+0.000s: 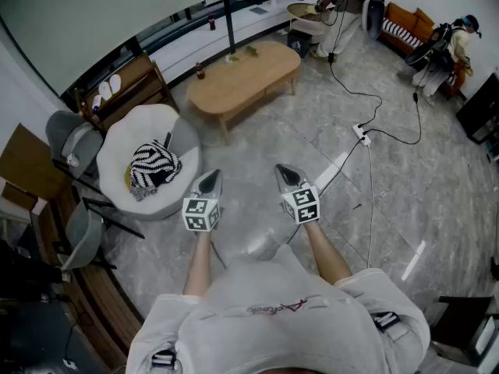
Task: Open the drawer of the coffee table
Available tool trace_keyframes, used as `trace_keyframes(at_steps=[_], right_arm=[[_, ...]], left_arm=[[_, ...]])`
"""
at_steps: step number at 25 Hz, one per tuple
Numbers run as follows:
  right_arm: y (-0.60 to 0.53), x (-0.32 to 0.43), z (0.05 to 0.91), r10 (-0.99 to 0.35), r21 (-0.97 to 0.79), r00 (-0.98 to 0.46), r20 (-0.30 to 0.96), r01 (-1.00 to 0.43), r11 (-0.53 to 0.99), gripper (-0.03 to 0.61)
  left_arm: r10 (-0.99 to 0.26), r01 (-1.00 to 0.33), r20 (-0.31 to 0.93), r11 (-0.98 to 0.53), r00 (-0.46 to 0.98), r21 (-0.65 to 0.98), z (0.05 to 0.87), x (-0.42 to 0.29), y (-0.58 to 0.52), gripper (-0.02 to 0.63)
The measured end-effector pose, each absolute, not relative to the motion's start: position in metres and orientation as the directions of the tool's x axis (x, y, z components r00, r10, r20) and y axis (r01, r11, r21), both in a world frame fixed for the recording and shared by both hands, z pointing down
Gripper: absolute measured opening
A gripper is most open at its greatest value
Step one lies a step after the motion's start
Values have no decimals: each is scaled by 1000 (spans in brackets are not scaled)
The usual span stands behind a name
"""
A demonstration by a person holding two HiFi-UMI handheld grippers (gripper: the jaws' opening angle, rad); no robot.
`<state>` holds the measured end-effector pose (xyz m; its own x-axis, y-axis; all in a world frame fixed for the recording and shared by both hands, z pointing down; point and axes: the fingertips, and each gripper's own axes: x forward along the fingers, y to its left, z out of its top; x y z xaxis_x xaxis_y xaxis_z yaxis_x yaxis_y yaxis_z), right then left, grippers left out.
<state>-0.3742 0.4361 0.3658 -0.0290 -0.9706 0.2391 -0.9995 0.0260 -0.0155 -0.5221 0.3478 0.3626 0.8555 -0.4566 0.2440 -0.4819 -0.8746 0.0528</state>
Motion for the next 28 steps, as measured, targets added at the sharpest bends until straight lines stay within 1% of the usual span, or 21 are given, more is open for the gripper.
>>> trace_keyframes(at_steps=[5,16,28], right_arm=[[436,-375,372,-968,-32,-38,250,-999,30,5],[444,-357,371,-974,-50,-42,222,-998,31,5],[469,-310,385,-969,-54,-60,239,-997,48,5]], left_arm=[[-455,-480,243,-876,857,52,361,-520,347,0],[-456,-479,240,-877,857,44,357,-501,355,0],[-454,-480,243,-876,857,56,367,-444,383,0]])
